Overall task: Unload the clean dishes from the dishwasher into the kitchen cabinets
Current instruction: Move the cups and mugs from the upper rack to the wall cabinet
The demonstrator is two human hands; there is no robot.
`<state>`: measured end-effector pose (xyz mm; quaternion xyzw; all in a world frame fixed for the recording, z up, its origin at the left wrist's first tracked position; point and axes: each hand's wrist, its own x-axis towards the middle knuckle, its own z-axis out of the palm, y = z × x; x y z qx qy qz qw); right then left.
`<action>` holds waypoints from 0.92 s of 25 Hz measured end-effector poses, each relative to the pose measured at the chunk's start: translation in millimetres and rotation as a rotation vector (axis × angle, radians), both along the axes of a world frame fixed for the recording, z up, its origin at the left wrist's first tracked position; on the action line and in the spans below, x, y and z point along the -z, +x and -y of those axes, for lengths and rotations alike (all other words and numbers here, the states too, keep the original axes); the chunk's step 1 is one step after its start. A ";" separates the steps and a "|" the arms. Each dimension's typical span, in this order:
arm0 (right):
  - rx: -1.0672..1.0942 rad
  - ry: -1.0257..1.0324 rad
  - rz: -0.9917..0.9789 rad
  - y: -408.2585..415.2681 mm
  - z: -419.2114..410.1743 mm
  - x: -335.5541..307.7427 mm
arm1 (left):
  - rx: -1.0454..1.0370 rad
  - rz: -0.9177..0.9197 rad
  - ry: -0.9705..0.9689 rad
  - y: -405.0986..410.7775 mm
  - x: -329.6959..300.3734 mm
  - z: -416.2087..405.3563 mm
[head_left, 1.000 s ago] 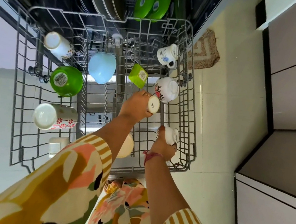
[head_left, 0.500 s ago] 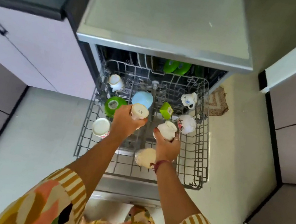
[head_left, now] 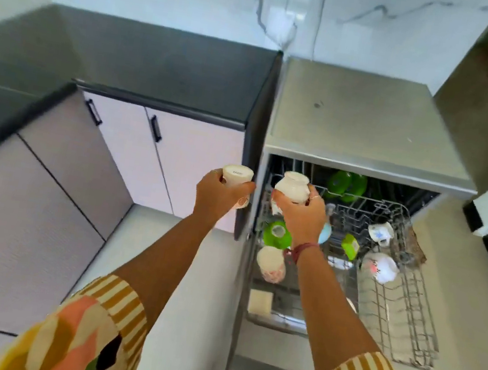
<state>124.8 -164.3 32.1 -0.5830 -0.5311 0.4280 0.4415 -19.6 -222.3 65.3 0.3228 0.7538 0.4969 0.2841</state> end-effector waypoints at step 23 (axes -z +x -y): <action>-0.375 0.381 -0.204 -371.5 -124.4 -223.3 | -0.209 -0.076 0.362 -369.5 -210.4 -87.3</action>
